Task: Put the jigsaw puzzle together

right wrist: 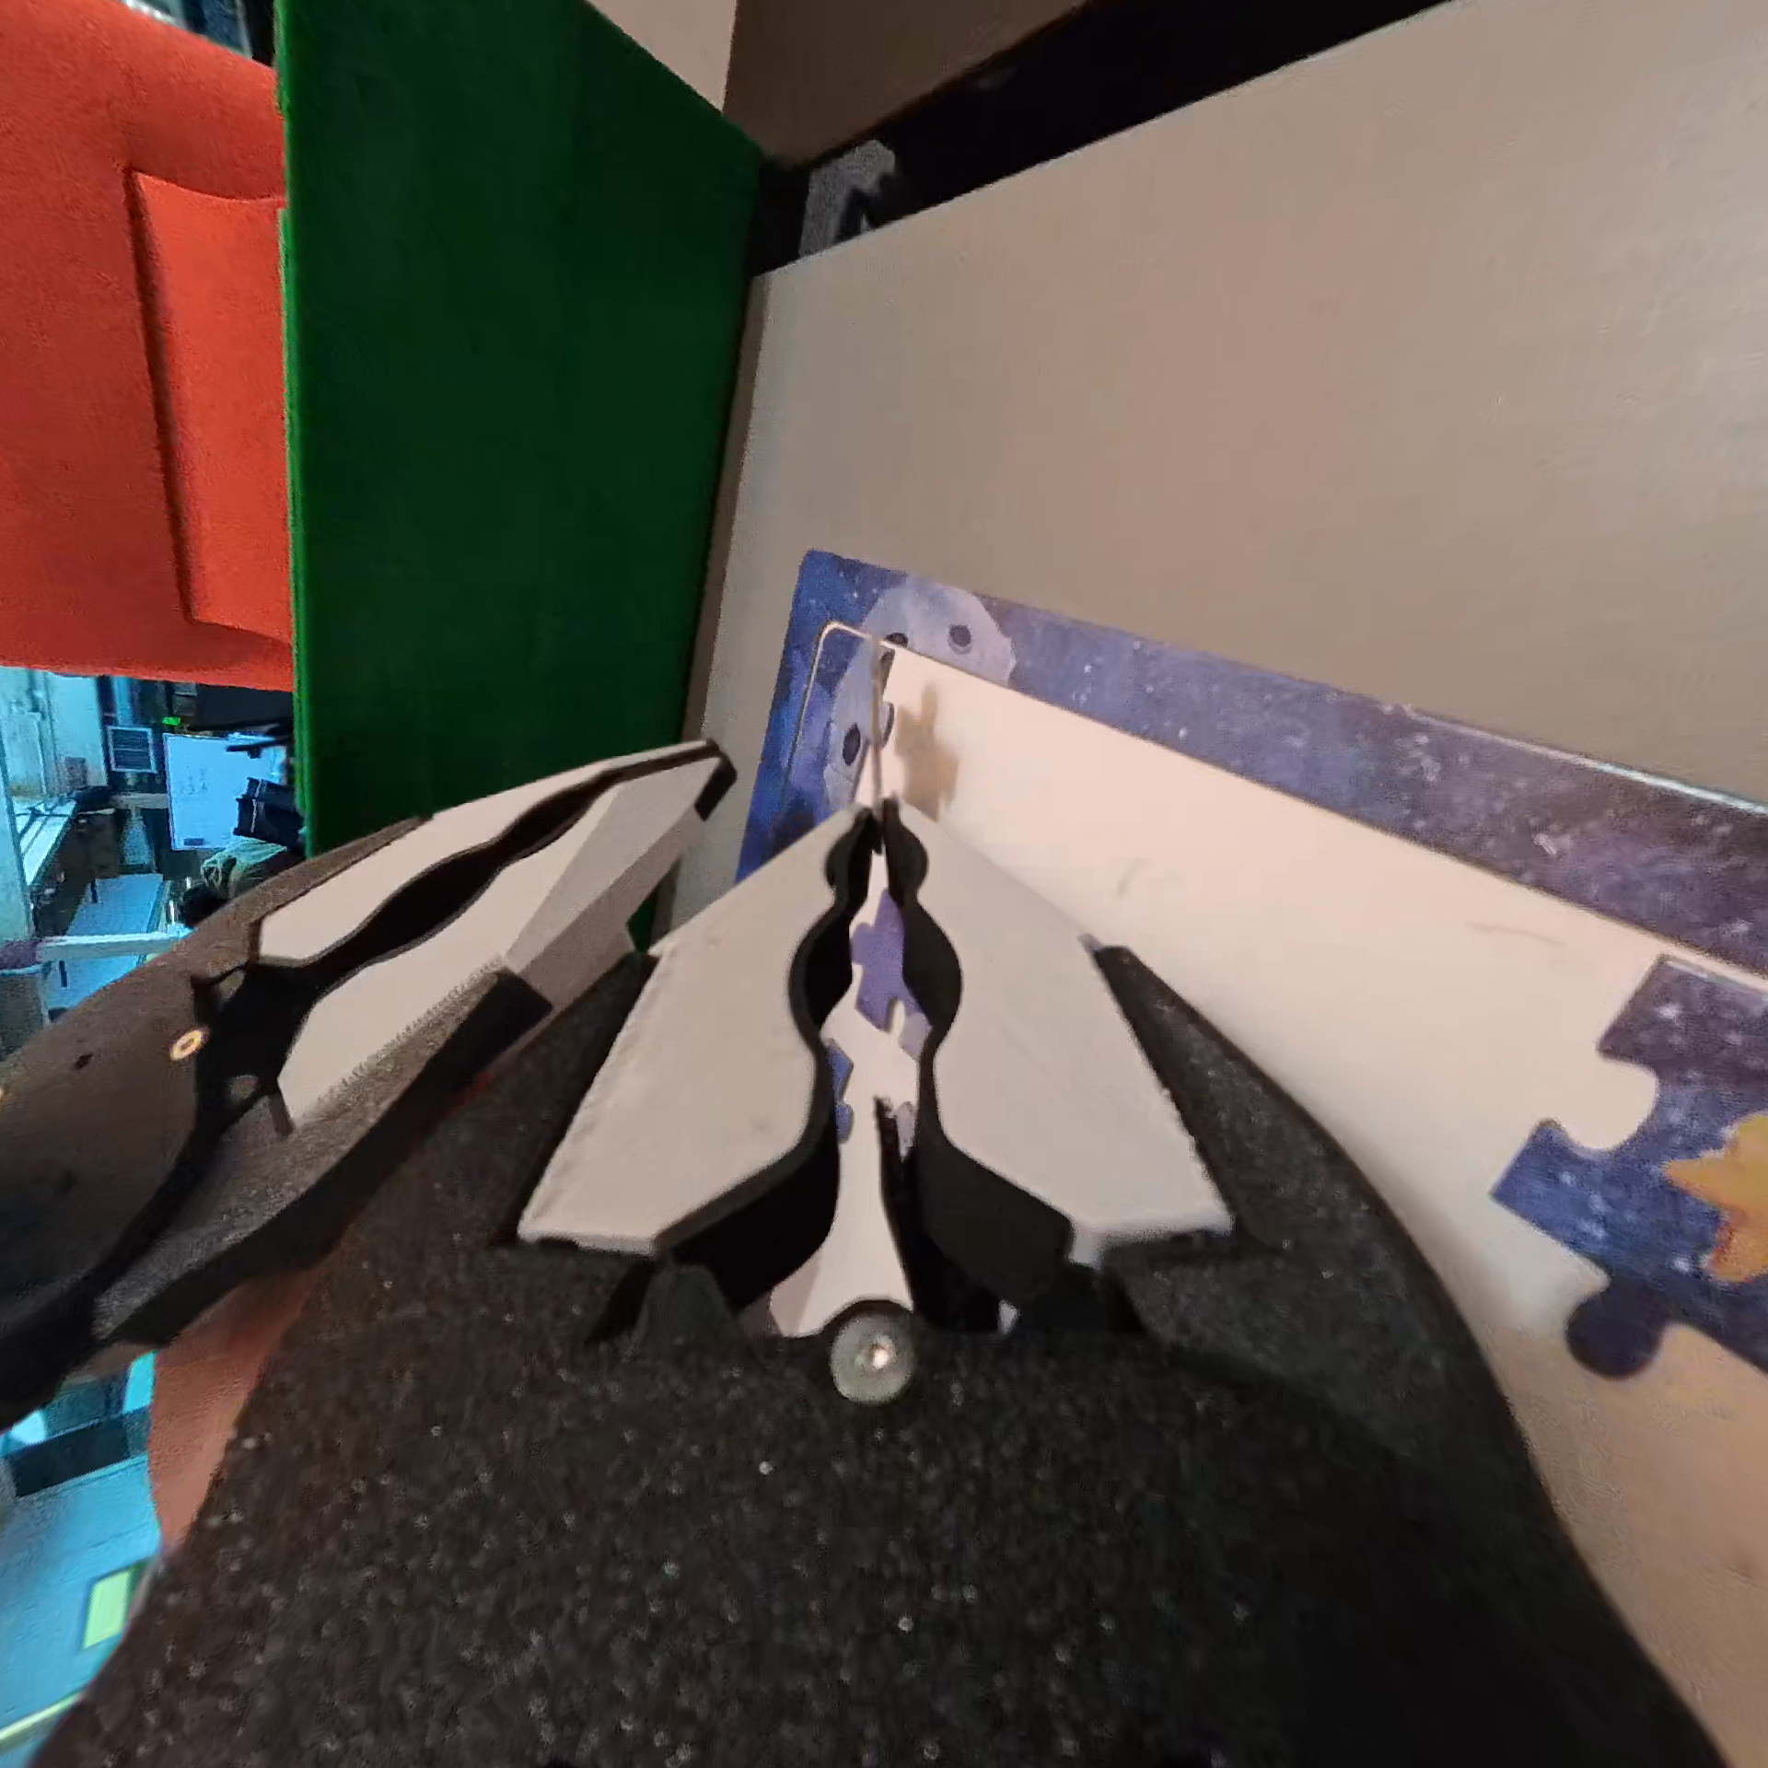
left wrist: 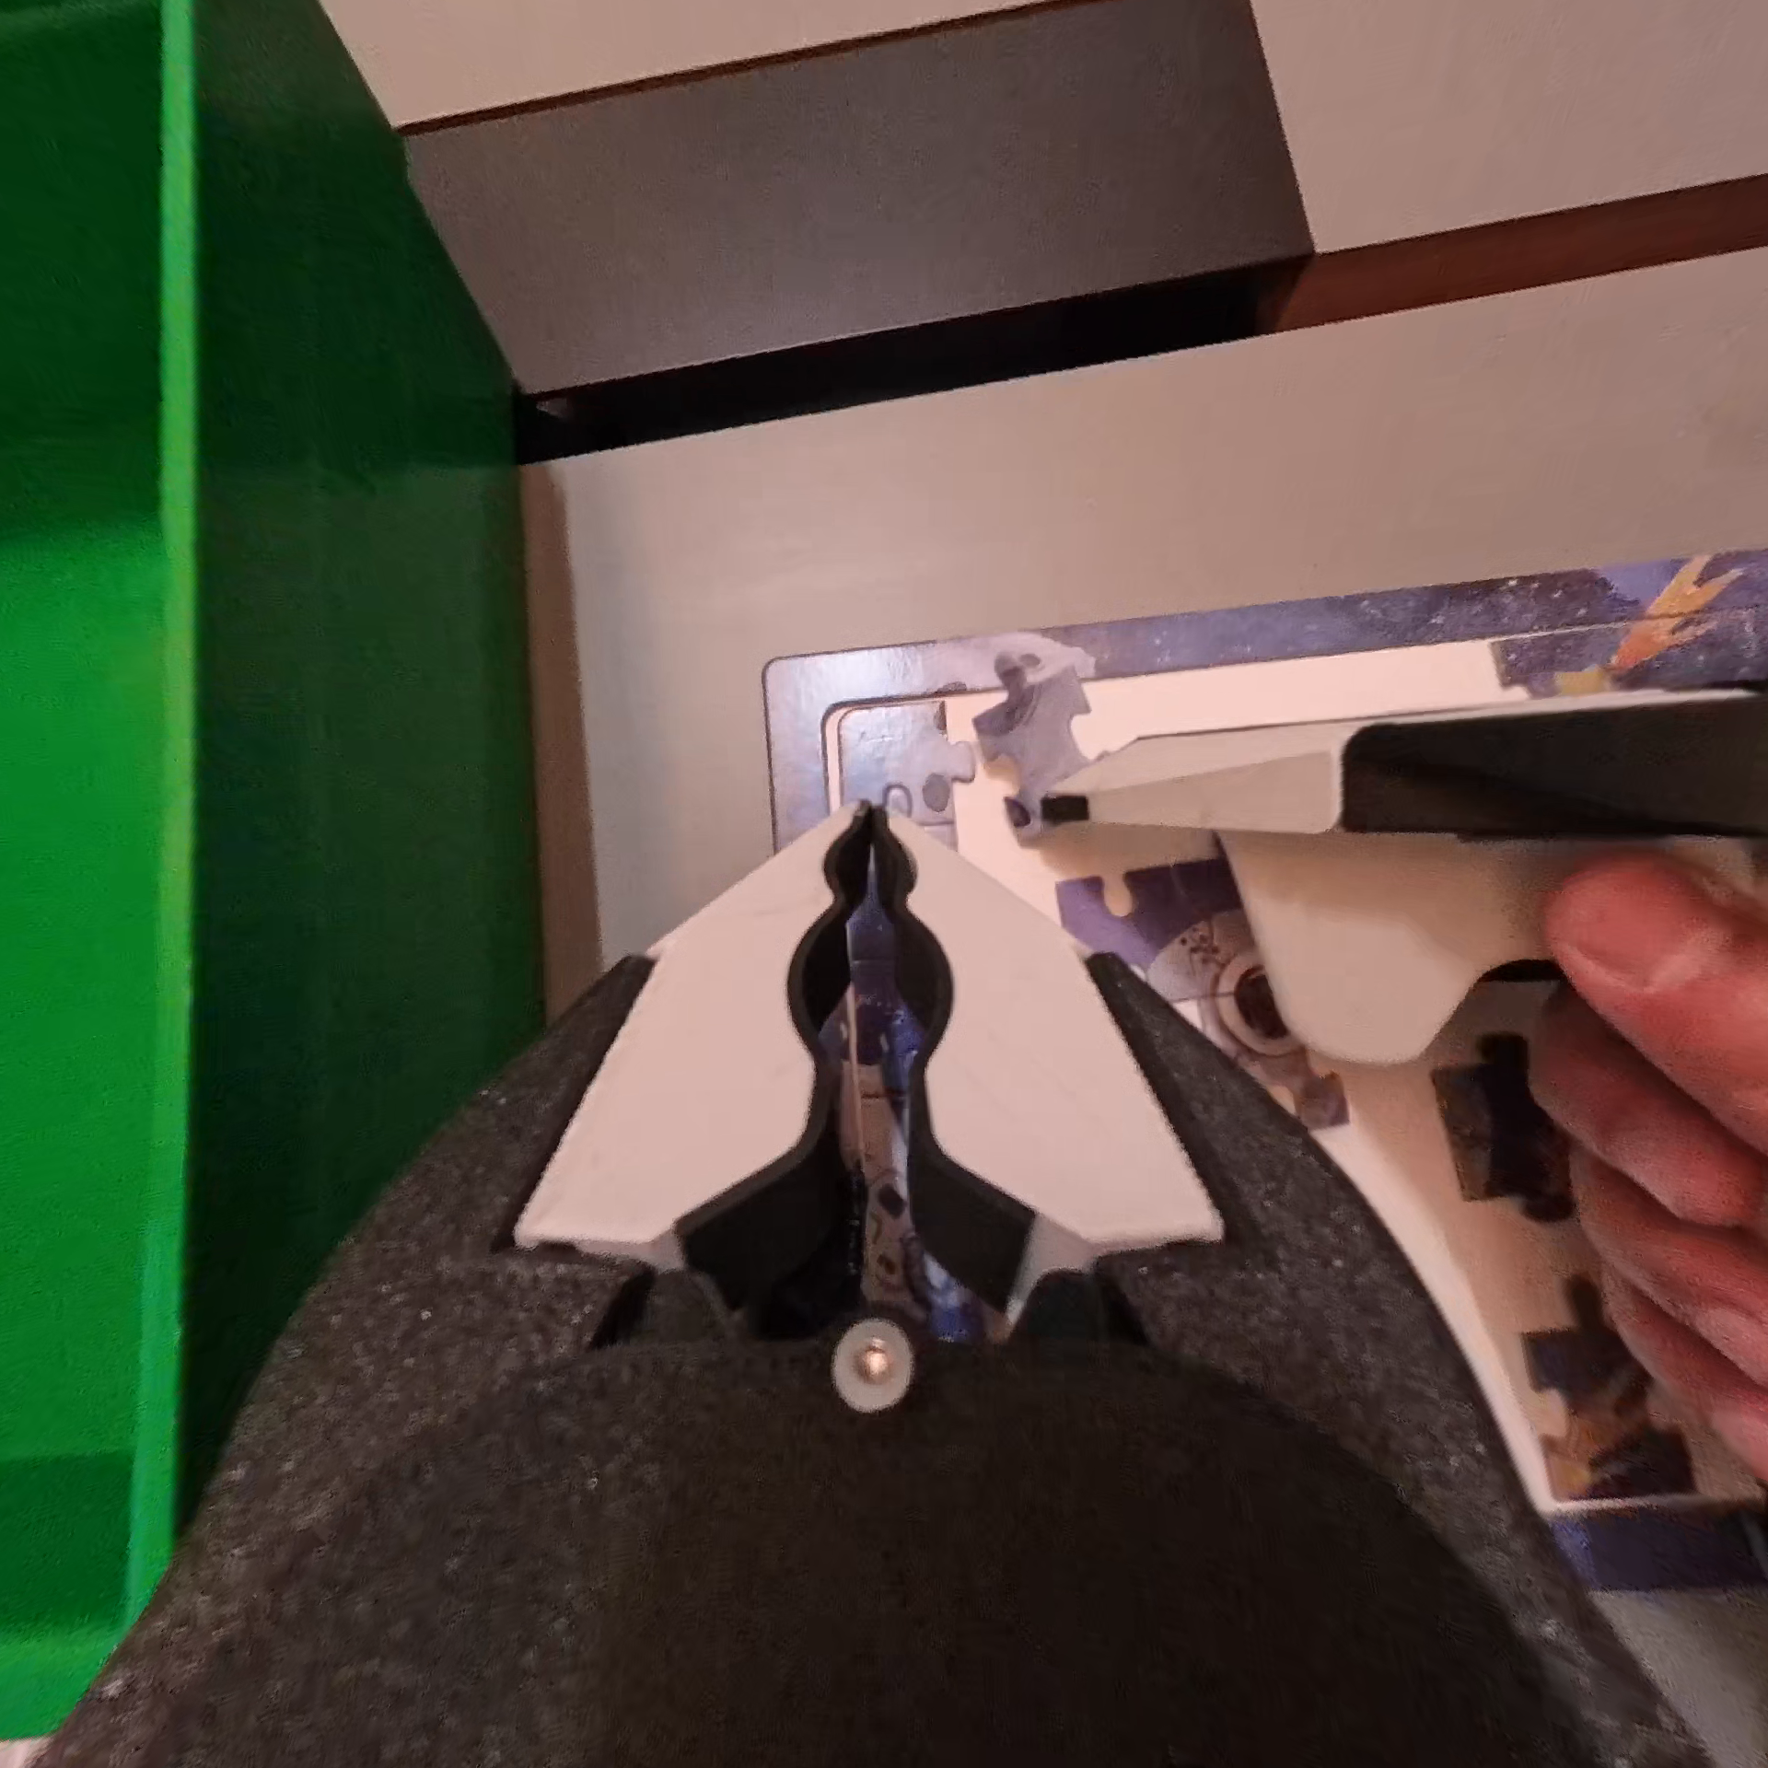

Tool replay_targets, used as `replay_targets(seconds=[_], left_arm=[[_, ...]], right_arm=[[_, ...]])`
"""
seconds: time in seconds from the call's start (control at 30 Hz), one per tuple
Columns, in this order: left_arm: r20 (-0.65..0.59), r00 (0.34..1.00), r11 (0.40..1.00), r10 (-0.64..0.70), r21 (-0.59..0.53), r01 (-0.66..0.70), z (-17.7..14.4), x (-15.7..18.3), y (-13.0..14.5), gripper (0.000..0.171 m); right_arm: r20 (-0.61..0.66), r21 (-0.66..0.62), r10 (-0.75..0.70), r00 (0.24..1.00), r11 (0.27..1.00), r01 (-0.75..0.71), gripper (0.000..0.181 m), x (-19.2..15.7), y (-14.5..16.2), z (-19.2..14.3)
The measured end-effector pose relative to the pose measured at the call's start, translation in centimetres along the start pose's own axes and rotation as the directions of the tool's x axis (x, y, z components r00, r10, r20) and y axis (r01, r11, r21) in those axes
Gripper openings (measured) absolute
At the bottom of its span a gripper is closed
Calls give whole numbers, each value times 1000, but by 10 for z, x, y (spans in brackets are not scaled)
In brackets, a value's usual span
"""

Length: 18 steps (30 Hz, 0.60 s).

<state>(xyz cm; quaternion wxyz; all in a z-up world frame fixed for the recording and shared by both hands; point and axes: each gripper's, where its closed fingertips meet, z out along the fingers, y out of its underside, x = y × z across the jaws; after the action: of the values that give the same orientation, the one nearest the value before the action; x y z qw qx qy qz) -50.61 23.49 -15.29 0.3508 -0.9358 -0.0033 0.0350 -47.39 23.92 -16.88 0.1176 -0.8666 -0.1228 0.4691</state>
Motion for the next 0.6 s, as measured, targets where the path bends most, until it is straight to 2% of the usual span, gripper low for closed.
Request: replay_targets(seconds=[0.2,0.5,0.6], left_arm=[[-30,998,998,-52,-35,51,8,-6,9,0],[-29,999,998,-24,-57,23,15,-5,15,0],[-34,999,998,-27,-56,25,15,-5,15,0]], right_arm=[[-2,15,50,999,999,-50,2,-1,0,4],[16,19,74,997,997,-74,2,-2,1,8],[25,23,71,997,997,-72,9,-4,0,8]])
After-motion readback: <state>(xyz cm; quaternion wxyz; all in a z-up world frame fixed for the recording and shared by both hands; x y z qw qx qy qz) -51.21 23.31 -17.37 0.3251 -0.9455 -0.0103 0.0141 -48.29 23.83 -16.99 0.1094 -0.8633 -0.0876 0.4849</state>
